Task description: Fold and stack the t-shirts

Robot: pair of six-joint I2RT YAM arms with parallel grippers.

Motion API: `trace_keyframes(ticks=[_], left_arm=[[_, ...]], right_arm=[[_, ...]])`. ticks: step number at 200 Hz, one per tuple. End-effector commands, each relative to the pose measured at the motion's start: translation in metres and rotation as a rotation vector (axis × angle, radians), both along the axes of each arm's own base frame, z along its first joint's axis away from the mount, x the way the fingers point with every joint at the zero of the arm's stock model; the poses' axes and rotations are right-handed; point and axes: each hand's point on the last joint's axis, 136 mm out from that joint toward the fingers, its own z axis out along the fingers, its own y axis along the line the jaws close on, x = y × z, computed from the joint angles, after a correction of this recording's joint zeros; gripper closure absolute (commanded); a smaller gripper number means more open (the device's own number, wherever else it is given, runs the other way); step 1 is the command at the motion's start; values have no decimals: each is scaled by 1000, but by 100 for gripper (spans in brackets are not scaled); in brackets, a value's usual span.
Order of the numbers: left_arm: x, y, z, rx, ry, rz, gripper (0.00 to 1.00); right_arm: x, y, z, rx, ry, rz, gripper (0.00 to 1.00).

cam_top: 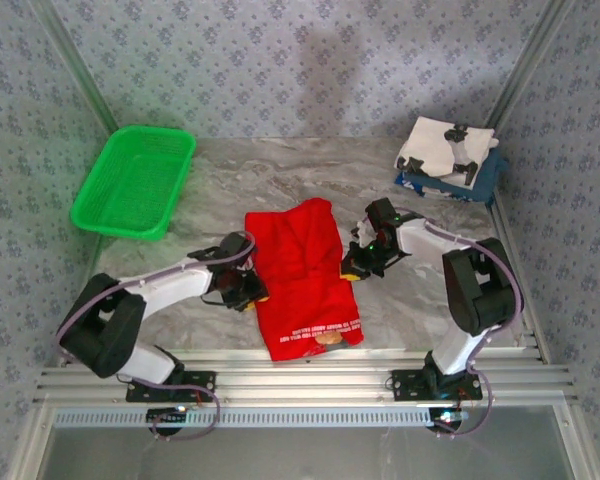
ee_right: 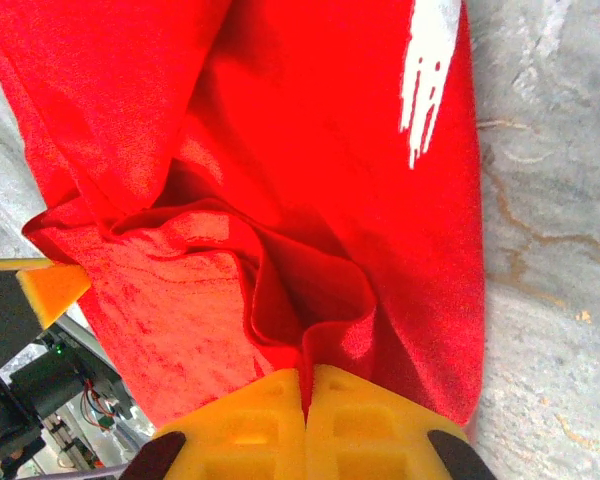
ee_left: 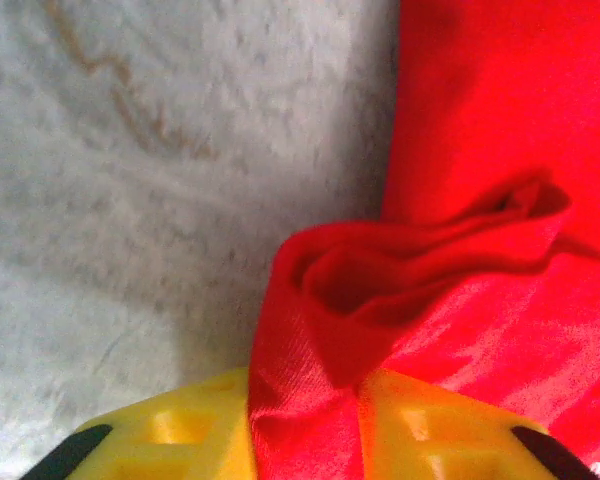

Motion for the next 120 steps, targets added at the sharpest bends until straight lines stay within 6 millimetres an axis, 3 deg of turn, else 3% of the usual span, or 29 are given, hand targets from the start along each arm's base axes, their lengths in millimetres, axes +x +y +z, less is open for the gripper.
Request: trace_keyframes(ticks=[1, 26, 50, 70, 101, 120], left_arm=[[35, -15, 9, -18, -87, 12, 79], [56, -17, 8, -15, -98, 9, 89], [78, -10, 12, -19, -117, 11, 90], [86, -16, 19, -45, -119, -36, 90], [70, -13, 18, -54, -112, -34, 80], [67, -11, 21, -79, -126, -4, 66]], right_arm=[[3, 3, -5, 17, 16, -12, 97], [9, 2, -12, 19, 16, -29, 98], [25, -1, -16, 18, 12, -61, 99], [37, -1, -13, 38, 14, -71, 98], [34, -2, -13, 45, 24, -61, 97], [31, -4, -16, 47, 32, -62, 96]])
